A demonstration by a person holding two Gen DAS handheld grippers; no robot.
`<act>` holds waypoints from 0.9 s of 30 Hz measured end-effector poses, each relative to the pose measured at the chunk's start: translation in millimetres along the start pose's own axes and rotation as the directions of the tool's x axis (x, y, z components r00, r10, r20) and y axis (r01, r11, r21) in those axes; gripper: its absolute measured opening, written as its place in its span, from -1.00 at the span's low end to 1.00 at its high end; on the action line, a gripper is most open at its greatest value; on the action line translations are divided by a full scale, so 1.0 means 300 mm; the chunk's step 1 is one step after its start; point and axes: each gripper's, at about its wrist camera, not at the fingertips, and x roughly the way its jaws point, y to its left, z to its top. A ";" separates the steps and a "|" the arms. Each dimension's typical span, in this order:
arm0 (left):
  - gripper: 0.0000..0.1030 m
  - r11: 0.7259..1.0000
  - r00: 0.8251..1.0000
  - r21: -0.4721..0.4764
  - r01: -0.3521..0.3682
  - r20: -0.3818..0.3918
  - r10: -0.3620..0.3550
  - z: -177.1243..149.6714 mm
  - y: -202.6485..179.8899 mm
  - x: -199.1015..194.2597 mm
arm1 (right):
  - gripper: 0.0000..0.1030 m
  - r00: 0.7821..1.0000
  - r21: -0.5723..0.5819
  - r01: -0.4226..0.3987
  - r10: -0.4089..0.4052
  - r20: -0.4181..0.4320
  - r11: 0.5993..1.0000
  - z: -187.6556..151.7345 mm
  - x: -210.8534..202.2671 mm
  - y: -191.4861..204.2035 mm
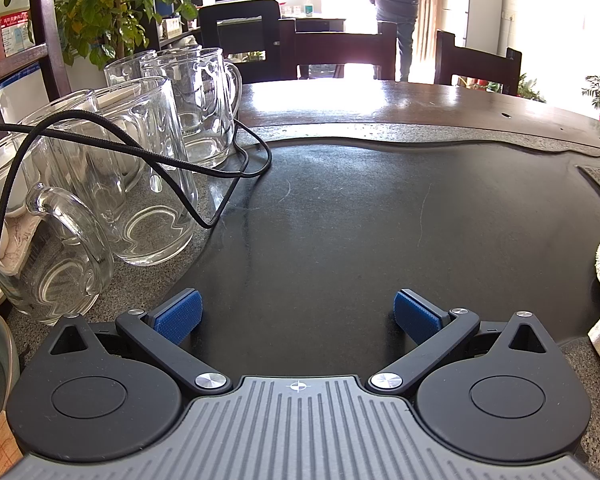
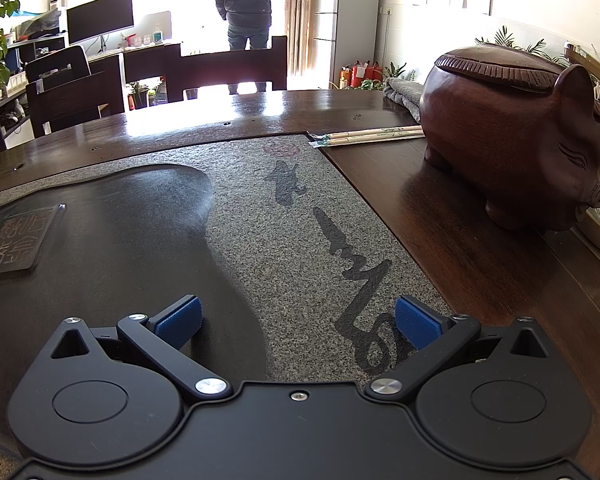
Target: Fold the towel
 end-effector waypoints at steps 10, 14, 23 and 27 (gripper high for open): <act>1.00 1.000 1.000 -0.003 -0.004 0.000 0.004 0.000 -0.001 0.000 | 1.00 1.000 0.000 0.000 0.000 0.000 1.000 -0.002 -0.002 0.000; 1.00 0.999 1.000 -0.023 -0.026 -0.004 0.026 0.001 -0.007 -0.001 | 1.00 1.000 0.001 0.003 -0.003 0.000 1.000 -0.002 -0.001 0.002; 1.00 0.995 0.994 -0.068 -0.077 -0.085 0.071 0.035 -0.027 -0.007 | 1.00 0.996 0.030 0.042 -0.040 -0.078 0.999 0.021 -0.008 0.034; 1.00 0.992 0.989 -0.079 -0.094 -0.120 0.085 0.049 -0.032 -0.007 | 1.00 0.994 0.058 0.037 -0.031 -0.102 0.998 0.015 -0.036 0.059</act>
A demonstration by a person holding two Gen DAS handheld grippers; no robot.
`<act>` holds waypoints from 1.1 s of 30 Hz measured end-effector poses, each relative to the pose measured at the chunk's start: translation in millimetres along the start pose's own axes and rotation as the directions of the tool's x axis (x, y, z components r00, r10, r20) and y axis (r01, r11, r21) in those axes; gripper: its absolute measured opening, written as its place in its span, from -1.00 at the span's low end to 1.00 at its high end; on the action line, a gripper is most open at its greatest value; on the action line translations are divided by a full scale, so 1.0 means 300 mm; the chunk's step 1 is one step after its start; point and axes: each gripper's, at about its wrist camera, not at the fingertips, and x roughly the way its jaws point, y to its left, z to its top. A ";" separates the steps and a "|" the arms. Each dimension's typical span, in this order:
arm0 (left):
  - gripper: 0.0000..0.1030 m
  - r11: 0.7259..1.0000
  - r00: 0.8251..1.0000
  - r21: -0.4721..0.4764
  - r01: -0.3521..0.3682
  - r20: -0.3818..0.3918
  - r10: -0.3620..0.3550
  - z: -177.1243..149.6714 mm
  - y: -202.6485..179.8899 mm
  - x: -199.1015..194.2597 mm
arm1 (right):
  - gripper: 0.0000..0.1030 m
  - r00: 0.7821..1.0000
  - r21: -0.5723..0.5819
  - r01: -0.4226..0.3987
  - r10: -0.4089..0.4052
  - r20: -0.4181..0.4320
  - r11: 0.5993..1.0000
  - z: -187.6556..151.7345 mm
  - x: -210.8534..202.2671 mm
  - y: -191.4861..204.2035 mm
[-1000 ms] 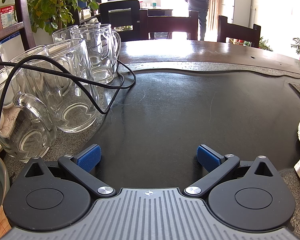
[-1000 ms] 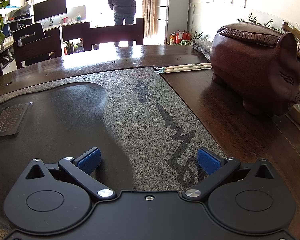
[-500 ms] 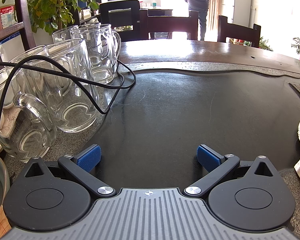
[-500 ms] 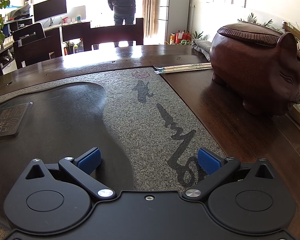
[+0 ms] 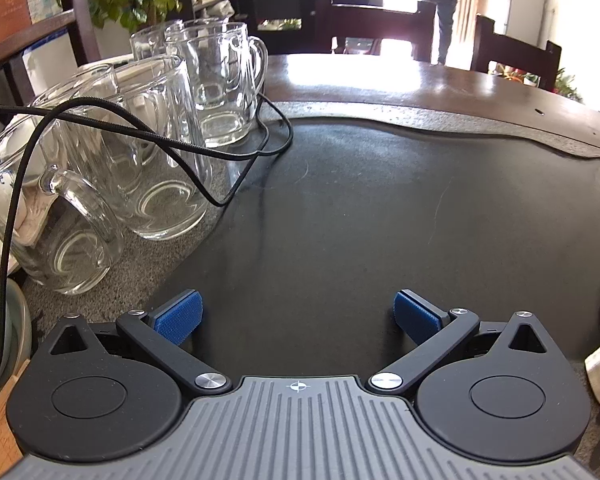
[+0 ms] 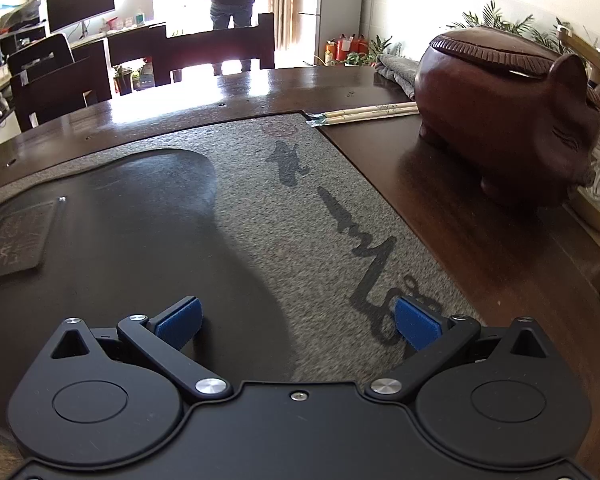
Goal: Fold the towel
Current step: 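Move both tools toward the crumpled cream towel on the tray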
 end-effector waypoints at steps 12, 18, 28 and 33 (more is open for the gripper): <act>1.00 0.998 0.997 0.050 -0.030 -0.069 0.033 0.012 -0.040 -0.036 | 1.00 1.000 0.063 0.007 -0.007 -0.008 0.998 -0.026 -0.103 0.018; 1.00 0.998 0.998 0.059 -0.022 -0.064 0.026 0.021 -0.084 -0.079 | 1.00 1.000 0.049 -0.004 0.004 -0.001 0.999 -0.034 -0.168 0.049; 0.99 0.994 0.999 0.104 0.030 -0.035 -0.026 0.043 -0.203 -0.204 | 1.00 0.995 -0.041 -0.098 0.098 0.005 0.994 -0.071 -0.302 0.165; 0.99 0.990 0.998 0.125 0.062 -0.027 -0.059 0.055 -0.262 -0.269 | 1.00 0.990 -0.071 -0.139 0.139 -0.016 0.988 -0.089 -0.370 0.233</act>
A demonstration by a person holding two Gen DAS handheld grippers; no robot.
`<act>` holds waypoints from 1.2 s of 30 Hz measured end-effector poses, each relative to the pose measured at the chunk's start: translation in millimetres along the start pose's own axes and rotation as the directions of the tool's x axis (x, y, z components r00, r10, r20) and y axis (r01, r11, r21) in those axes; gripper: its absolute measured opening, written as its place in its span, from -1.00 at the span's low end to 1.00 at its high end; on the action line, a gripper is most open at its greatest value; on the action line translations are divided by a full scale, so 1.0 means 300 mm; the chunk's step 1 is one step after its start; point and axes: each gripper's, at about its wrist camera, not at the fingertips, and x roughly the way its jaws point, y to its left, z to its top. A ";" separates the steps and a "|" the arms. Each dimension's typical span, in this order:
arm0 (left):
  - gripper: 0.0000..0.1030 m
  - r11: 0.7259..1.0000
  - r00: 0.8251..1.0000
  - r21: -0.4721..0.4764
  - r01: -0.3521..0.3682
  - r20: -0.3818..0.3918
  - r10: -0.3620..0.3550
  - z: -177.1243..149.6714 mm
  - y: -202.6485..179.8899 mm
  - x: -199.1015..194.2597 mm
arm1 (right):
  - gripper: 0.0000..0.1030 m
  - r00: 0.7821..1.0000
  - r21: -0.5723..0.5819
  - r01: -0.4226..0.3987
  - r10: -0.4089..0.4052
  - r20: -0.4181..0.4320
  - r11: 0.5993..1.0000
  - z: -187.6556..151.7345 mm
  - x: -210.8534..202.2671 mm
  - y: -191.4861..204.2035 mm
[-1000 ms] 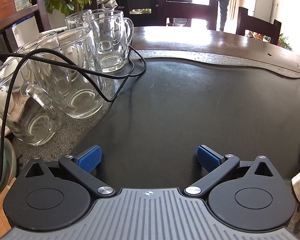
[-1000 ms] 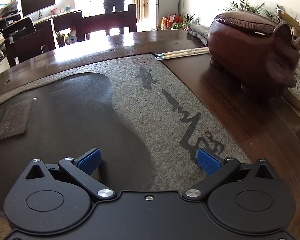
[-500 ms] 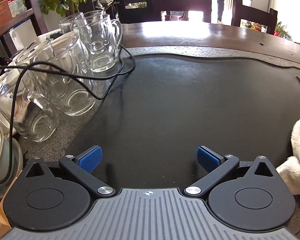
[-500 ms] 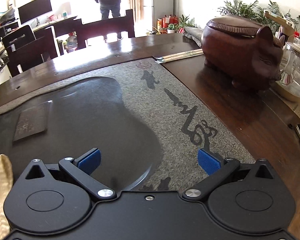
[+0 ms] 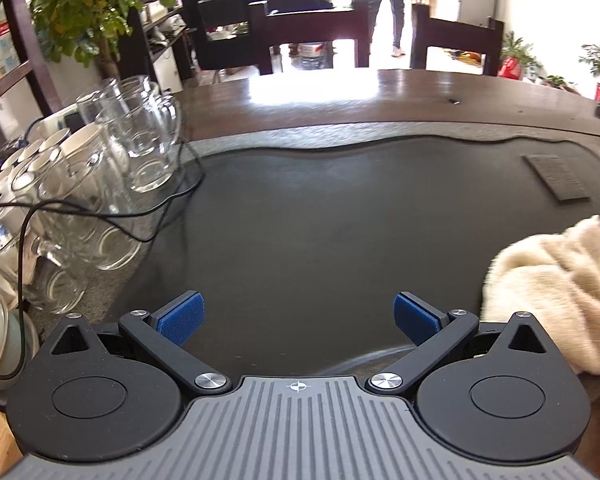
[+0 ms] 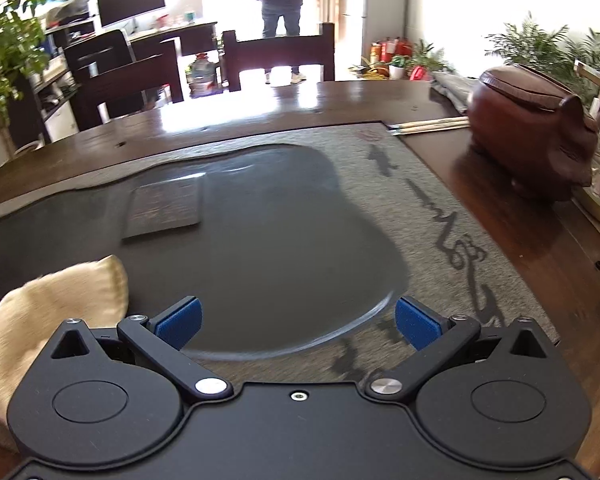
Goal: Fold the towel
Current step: 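Move both tools toward the crumpled cream towel on the tray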
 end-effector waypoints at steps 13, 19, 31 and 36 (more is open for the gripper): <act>0.99 1.000 1.000 0.025 0.017 -0.005 -0.017 -0.012 -0.173 -0.146 | 1.00 0.998 -0.068 -0.040 0.037 -0.041 0.997 -0.021 -0.117 0.169; 0.99 0.996 0.998 0.051 0.067 0.009 -0.068 -0.013 -0.215 -0.200 | 1.00 0.999 -0.017 -0.043 0.043 -0.027 0.999 -0.041 -0.181 0.245; 1.00 0.987 0.991 0.102 0.127 0.034 -0.131 -0.026 -0.244 -0.276 | 1.00 0.999 0.029 -0.004 0.005 -0.046 1.000 -0.112 -0.278 0.382; 0.99 0.985 0.988 0.084 0.150 0.016 -0.151 -0.048 -0.249 -0.275 | 1.00 0.999 -0.001 0.004 -0.004 -0.048 1.000 -0.119 -0.303 0.417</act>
